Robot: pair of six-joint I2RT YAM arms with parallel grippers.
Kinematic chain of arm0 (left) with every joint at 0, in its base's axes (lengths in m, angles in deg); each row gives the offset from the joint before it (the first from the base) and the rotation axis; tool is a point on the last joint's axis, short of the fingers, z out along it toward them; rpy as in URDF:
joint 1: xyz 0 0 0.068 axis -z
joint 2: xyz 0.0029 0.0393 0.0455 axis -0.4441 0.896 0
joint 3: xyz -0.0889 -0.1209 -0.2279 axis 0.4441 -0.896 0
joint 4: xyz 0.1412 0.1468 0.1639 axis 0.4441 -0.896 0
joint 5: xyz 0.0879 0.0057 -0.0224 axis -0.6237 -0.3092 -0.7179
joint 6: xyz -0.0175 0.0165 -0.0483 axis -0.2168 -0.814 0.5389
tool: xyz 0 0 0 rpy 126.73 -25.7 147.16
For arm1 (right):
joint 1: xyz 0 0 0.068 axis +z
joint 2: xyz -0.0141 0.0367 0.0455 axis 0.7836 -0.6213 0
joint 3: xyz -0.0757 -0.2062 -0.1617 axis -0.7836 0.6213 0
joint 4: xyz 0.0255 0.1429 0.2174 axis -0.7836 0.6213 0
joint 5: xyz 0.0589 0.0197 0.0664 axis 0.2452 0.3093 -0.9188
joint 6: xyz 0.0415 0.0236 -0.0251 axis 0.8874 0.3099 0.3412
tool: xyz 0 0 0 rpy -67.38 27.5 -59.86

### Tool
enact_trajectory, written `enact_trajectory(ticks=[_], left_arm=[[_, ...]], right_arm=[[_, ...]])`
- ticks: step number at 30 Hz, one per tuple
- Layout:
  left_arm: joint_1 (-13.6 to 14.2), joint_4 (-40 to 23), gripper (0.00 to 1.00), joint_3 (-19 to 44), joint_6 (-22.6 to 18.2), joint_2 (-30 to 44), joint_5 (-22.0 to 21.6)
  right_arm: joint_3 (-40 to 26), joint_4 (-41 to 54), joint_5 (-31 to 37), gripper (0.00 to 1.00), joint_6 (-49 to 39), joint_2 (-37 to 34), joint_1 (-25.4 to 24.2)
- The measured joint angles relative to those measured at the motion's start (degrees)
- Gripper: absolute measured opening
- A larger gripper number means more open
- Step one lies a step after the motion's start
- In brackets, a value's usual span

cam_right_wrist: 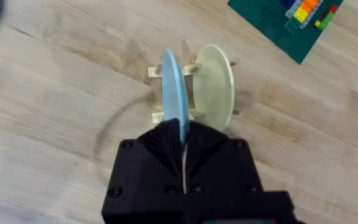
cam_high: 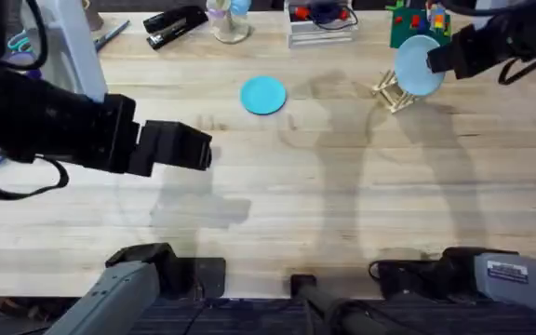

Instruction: Pick up the plates from the table one by one and place each into a slot on the dish rack.

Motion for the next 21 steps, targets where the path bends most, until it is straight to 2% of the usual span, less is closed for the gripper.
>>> enact_trajectory(ticks=[21], left_arm=[[0.0, 0.0, 0.993, 0.0, 0.0, 0.0, 0.0]], right_arm=[[-0.2, -0.7, -0.4, 0.028, -0.2, -2.0, 0.0]])
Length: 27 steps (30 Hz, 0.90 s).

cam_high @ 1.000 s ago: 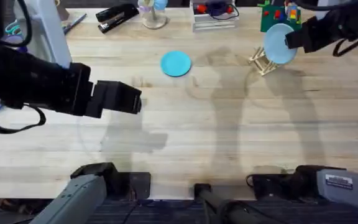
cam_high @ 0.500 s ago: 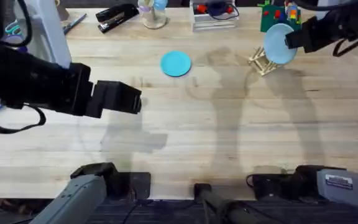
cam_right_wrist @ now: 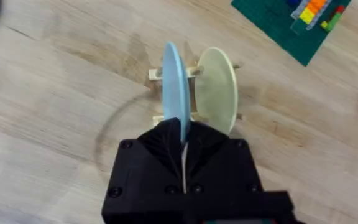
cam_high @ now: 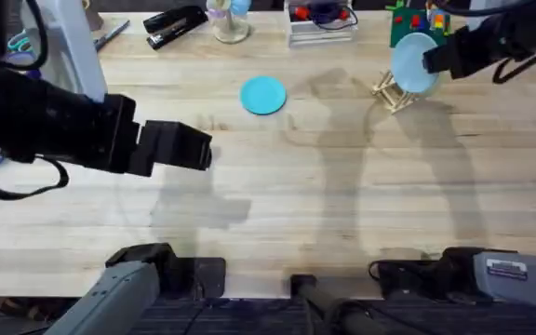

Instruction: Pick up the plates from the table one by one and place each into a slot on the dish rack.

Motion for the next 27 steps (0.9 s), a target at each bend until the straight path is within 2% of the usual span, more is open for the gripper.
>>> enact_trajectory(ticks=[9, 27], left_arm=[[0.0, 0.0, 0.993, 0.0, 0.0, 0.0, 0.0], [0.0, 0.0, 0.993, 0.0, 0.0, 0.0, 0.0]], right_arm=[[0.0, 1.0, -0.2, 0.028, 0.0, -2.9, 0.0], [0.0, 1.0, -0.2, 0.028, 0.0, -3.0, 0.0]])
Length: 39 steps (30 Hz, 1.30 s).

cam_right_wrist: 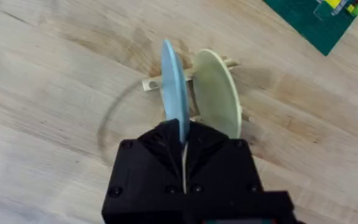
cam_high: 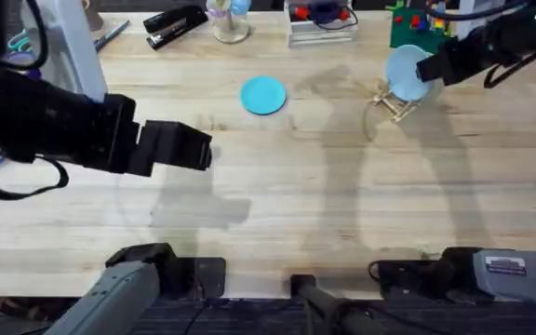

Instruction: Pick up the plates from the table one by one and place each into a slot on the dish rack.

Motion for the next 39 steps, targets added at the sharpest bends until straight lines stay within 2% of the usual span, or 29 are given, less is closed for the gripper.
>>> enact_trajectory(ticks=[39], left_arm=[[0.0, 0.0, 0.993, 0.0, 0.0, 0.0, 0.0]], right_arm=[[0.0, 2.8, 0.0, 0.028, -6.2, 0.0, -2.0]])
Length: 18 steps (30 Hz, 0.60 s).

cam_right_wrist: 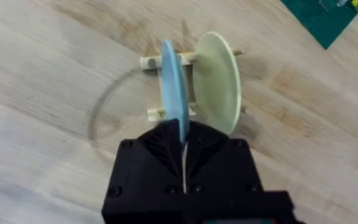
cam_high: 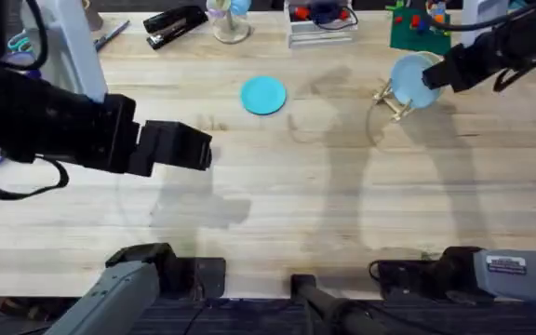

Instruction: Pick up the plates from the table one by one and place each into a slot on the dish rack.

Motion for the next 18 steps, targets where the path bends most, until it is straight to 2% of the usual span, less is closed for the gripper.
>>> enact_trajectory(ticks=[18], left_arm=[[0.0, 0.0, 0.994, 0.0, 0.0, 0.0, 0.0]], right_arm=[[0.0, 0.0, 0.0, 0.028, -0.6, -0.3, 0.0]])
